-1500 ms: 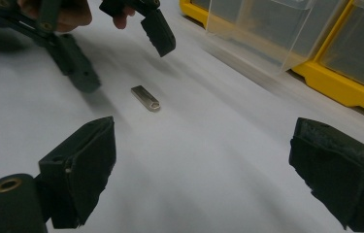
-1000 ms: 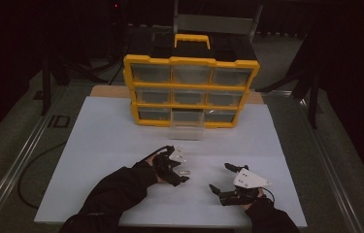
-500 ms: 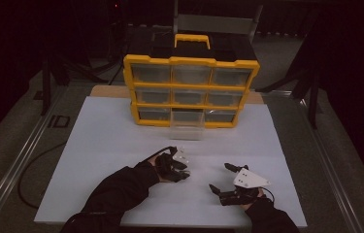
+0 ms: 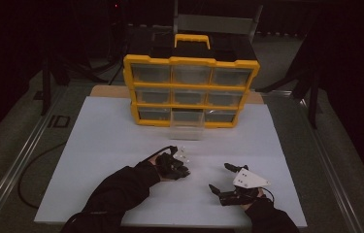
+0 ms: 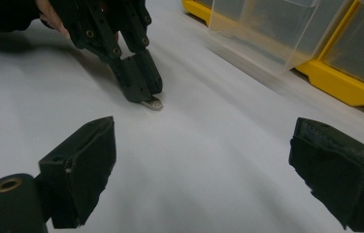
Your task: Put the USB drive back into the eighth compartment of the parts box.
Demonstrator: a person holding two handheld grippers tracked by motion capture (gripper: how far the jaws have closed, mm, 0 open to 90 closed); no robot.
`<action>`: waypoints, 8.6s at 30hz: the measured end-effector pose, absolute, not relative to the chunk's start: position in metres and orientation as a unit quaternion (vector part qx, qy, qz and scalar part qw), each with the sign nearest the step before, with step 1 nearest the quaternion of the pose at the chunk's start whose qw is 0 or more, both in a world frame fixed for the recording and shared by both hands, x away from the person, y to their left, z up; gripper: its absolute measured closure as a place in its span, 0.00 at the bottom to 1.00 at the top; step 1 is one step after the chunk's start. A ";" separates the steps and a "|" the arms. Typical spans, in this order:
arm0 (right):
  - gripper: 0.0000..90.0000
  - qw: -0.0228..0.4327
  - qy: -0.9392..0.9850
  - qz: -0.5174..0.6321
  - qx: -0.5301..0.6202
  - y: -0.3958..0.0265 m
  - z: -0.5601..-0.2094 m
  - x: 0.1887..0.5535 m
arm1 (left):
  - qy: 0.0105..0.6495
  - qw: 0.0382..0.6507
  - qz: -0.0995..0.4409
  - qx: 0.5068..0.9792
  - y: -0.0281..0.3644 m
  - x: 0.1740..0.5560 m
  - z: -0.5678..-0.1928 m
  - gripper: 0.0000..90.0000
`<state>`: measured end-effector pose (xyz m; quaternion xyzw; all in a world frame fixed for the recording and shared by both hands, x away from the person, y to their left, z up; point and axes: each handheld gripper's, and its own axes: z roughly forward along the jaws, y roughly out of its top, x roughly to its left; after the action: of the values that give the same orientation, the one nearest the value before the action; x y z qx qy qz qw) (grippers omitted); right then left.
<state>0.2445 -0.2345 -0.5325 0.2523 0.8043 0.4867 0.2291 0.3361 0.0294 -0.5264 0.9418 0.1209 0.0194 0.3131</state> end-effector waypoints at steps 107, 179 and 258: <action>0.11 0.229 0.803 0.491 0.247 -0.234 -0.532 0.245 | 0.218 0.378 0.112 0.893 0.041 0.427 -0.409 0.89; 0.11 0.230 0.803 0.491 0.247 -0.234 -0.532 0.245 | 0.304 0.379 0.102 0.868 0.044 0.429 -0.422 0.04; 0.11 0.233 0.802 0.491 0.247 -0.231 -0.531 0.245 | 0.268 0.399 0.098 0.871 0.168 0.313 -0.465 0.01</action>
<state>0.2449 -0.2315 -0.5313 0.2473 0.8025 0.4907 0.2326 0.3132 0.1681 -0.4652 0.8714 0.2678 0.0975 0.3993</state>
